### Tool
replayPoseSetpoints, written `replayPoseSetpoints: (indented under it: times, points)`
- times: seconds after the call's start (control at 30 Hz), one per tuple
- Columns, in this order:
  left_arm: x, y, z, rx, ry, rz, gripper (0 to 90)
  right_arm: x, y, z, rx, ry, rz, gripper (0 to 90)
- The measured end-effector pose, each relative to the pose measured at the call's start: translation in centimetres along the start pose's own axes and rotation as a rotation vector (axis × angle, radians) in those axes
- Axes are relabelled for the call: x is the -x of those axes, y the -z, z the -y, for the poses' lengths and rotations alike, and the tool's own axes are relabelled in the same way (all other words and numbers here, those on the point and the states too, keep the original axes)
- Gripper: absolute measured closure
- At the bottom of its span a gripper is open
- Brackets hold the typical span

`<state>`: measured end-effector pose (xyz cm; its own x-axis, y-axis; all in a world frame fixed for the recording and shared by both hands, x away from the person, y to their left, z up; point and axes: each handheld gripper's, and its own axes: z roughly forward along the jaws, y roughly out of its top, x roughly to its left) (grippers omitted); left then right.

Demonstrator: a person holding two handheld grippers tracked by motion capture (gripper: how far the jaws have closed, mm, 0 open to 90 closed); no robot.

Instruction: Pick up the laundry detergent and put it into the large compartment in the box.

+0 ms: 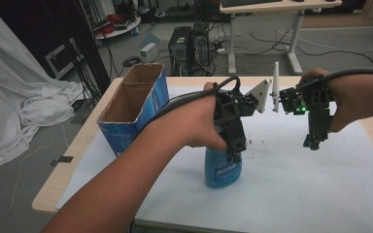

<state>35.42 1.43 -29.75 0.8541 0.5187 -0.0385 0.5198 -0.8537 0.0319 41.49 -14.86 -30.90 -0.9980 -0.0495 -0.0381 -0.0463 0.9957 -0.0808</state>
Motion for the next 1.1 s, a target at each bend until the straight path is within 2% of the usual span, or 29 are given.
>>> replayPoseSetpoints:
  times: [0.23,0.27,0.4,0.63,0.83,1.1]
  points:
    - [-0.09,0.12,-0.1,0.002,0.002,-0.004,21.2,-0.04,0.05,0.2,-0.008,-0.015,-0.001,2.4]
    - [-0.03,0.12,-0.16,0.008,0.005,-0.003,21.6,0.05,-0.03,0.18,0.001,-0.001,0.001,2.4]
    - [0.03,0.08,-0.3,-0.001,-0.006,-0.005,25.6,-0.04,0.02,0.08,-0.006,-0.01,0.0,2.4]
    - [0.04,0.19,-0.23,0.0,-0.003,-0.006,28.8,0.11,-0.08,0.18,0.0,0.001,0.005,2.4]
    - [0.16,0.18,-0.31,-0.003,-0.003,-0.008,32.5,-0.03,-0.01,0.1,-0.007,-0.012,0.003,2.4]
    - [0.29,0.3,-0.49,0.004,-0.005,-0.02,32.8,0.0,-0.1,0.1,-0.004,-0.006,0.004,2.4]
